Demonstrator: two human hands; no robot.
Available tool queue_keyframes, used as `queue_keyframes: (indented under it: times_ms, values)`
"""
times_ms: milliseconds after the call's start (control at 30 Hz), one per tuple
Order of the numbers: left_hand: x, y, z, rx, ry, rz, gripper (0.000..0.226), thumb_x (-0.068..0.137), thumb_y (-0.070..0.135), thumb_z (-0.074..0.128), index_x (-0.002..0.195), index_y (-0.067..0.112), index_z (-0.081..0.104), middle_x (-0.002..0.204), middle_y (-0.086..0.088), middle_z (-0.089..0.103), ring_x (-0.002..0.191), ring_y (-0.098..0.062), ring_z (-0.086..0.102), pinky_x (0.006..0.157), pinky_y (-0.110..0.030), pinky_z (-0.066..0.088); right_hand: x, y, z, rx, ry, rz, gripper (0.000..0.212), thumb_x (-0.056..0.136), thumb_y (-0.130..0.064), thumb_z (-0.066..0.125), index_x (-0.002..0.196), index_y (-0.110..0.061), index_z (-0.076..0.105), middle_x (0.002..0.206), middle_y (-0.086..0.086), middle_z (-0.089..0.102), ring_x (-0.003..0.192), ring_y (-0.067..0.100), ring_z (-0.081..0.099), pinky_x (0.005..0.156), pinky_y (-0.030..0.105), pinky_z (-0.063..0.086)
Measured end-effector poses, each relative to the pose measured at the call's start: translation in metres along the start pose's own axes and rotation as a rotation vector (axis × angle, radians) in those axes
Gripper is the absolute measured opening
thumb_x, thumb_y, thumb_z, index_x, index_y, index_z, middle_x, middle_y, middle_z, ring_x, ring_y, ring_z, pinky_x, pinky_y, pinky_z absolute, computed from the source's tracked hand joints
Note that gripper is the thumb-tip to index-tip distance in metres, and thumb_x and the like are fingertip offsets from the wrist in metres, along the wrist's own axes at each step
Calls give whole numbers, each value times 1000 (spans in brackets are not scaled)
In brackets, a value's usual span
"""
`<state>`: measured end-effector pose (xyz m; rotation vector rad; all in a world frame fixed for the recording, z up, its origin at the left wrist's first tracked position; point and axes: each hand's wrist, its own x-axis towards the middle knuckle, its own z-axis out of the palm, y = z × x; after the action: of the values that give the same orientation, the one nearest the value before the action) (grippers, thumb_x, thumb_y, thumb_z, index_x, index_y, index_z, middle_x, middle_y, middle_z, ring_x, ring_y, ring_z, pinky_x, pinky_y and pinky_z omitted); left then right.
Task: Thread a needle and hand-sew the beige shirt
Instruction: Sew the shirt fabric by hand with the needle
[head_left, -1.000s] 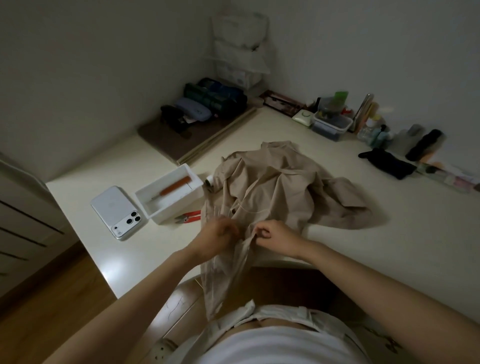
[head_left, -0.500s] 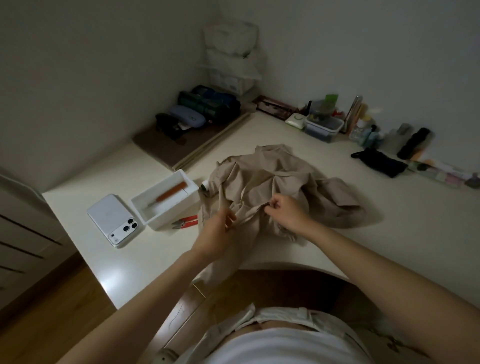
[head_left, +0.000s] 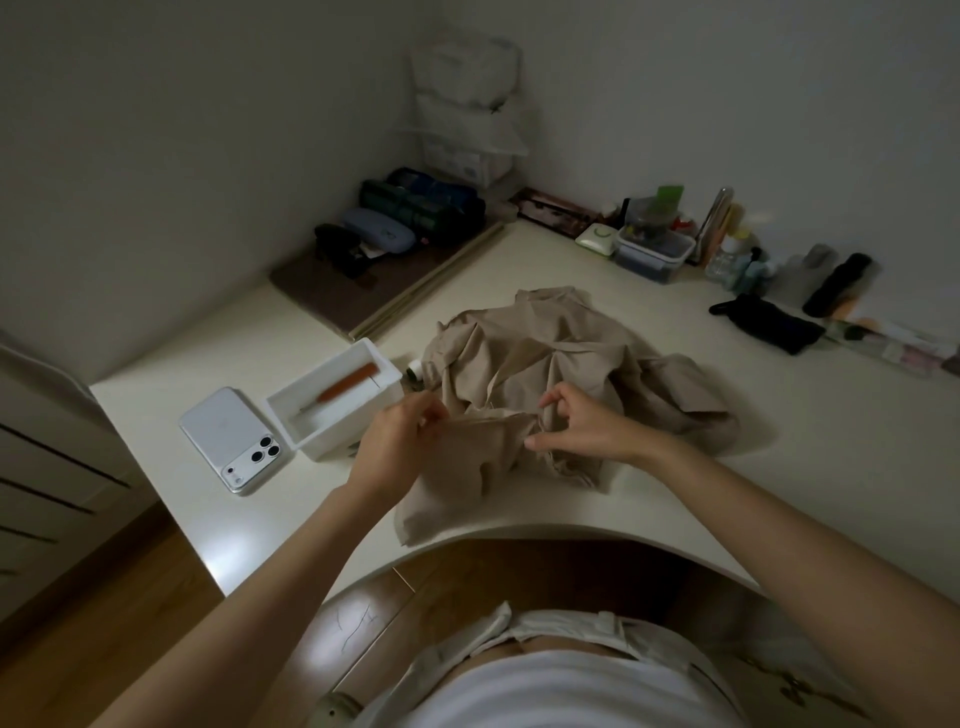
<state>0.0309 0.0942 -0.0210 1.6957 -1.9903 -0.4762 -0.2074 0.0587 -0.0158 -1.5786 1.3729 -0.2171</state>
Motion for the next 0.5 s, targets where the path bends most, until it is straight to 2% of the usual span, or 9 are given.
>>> queue_keyframes:
  times_ms: [100, 167, 300, 367, 400, 433, 500]
  values:
    - [-5, -3, 2, -35, -28, 18, 12, 92, 6, 57, 92, 17, 63, 91, 4, 61, 78, -10, 54, 63, -10, 38, 1, -12, 7, 3, 32, -76, 64, 78, -36, 75, 130, -21, 40, 147, 8, 36, 138, 21, 32, 102, 30, 36]
    - [-7, -2, 3, -67, -36, 21, 11, 91, 5, 59, 92, 15, 64, 88, 6, 59, 75, -8, 52, 62, -7, 38, 4, -20, 18, -62, 25, -140, 62, 77, -32, 77, 128, -21, 44, 144, 6, 41, 136, 19, 35, 99, 27, 36]
    - [-11, 1, 2, -115, -16, 35, 12, 89, 5, 61, 98, 14, 63, 96, 5, 59, 77, -11, 54, 64, -7, 40, 15, -27, 40, -88, 68, -230, 26, 81, -21, 74, 103, -20, 60, 120, 5, 60, 121, 21, 52, 96, 31, 44]
    - [-14, 0, 2, -138, -7, -14, 17, 89, 8, 62, 105, 13, 57, 106, 2, 53, 80, -13, 55, 63, -10, 42, 18, -29, 44, -66, 133, -269, 10, 84, -20, 71, 89, -19, 62, 98, 2, 66, 100, 15, 62, 86, 27, 50]
    - [-16, -1, 3, -157, -21, -50, 19, 90, 10, 62, 106, 14, 53, 109, 1, 50, 81, -13, 55, 63, -10, 43, 18, -29, 44, -73, 166, -286, 8, 85, -21, 70, 86, -18, 62, 83, -3, 64, 83, 7, 61, 74, 22, 49]
    - [-18, -3, 5, -173, -54, -84, 22, 89, 12, 63, 107, 15, 49, 110, 0, 49, 82, -13, 55, 63, -10, 44, 17, -29, 44, -87, 188, -295, 8, 85, -21, 69, 84, -17, 62, 69, -8, 56, 67, 0, 53, 62, 16, 42]
    - [-22, -8, 10, -186, -162, -144, 31, 88, 17, 66, 110, 16, 45, 111, -1, 51, 87, -13, 55, 66, -12, 45, 16, -28, 43, -105, 205, -297, 10, 86, -23, 69, 83, -17, 62, 57, -11, 43, 50, 1, 37, 51, 14, 29]
